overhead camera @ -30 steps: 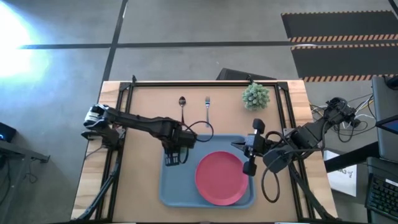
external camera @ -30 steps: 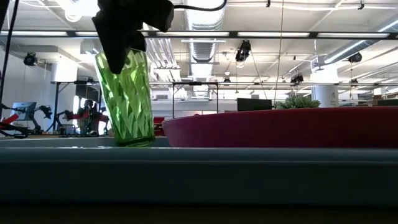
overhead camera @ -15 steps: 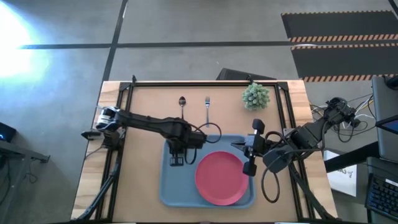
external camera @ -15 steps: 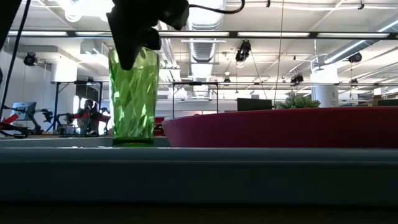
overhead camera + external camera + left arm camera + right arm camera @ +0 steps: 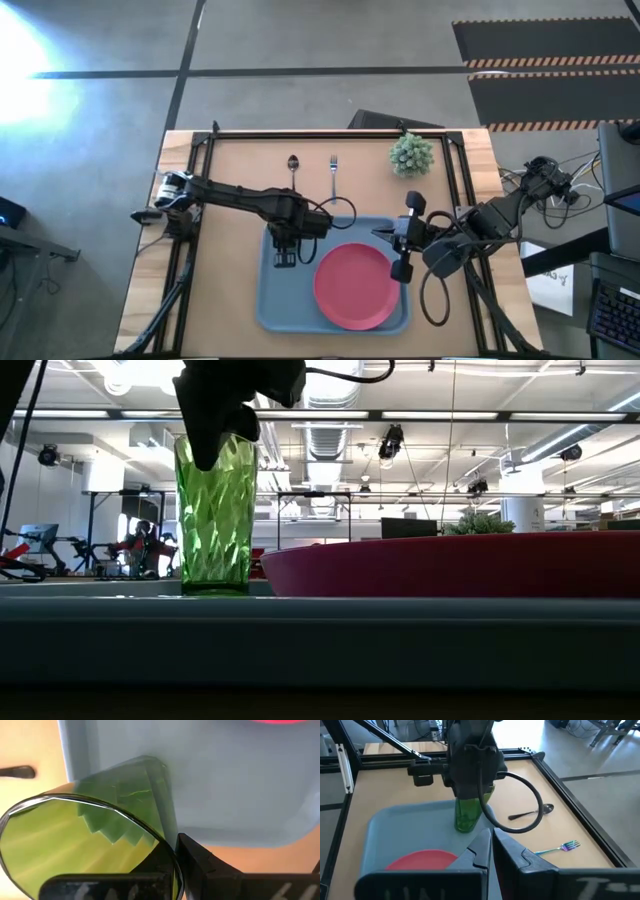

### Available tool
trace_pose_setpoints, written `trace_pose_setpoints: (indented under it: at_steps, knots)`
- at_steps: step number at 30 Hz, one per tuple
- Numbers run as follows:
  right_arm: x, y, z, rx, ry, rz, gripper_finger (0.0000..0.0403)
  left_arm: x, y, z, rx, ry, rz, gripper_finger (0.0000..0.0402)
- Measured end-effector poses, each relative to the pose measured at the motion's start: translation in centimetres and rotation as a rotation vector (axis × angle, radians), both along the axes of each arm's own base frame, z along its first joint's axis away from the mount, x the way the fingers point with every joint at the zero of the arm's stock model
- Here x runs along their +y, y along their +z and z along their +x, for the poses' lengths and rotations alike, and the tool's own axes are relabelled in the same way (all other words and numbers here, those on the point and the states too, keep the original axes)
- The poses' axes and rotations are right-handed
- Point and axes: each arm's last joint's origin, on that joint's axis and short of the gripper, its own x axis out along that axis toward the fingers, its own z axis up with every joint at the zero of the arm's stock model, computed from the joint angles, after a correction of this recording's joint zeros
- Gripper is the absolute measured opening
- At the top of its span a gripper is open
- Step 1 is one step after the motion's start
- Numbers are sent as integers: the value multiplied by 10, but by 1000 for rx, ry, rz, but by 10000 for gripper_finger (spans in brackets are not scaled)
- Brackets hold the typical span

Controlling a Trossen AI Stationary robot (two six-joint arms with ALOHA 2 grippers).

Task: Pick and place plate/cup/fork/spoon on tray
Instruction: Put the green cup on the blue serving tray on the top right of the pink plate

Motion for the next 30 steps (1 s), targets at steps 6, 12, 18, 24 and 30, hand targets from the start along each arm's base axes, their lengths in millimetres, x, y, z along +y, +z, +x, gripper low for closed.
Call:
trace_pose_setpoints:
  at_steps: [6, 12, 18, 24, 30]
  knots:
    - [0, 0, 0, 0, 0, 0, 9, -1, 0, 3, -35, 0, -13, 0]
    - [0, 0, 0, 0, 0, 0, 9, -1, -1, 3, -35, 0, -16, 0]
    - [0, 0, 0, 4, 0, -3, 9, -4, 0, 6, -70, -5, -26, 0]
    - [-1, -1, -1, 18, -1, -11, 9, -6, 2, 7, -78, 37, -66, 32]
    - [-1, -1, -1, 18, 0, -11, 9, -6, 2, 7, -82, 42, -67, 84]
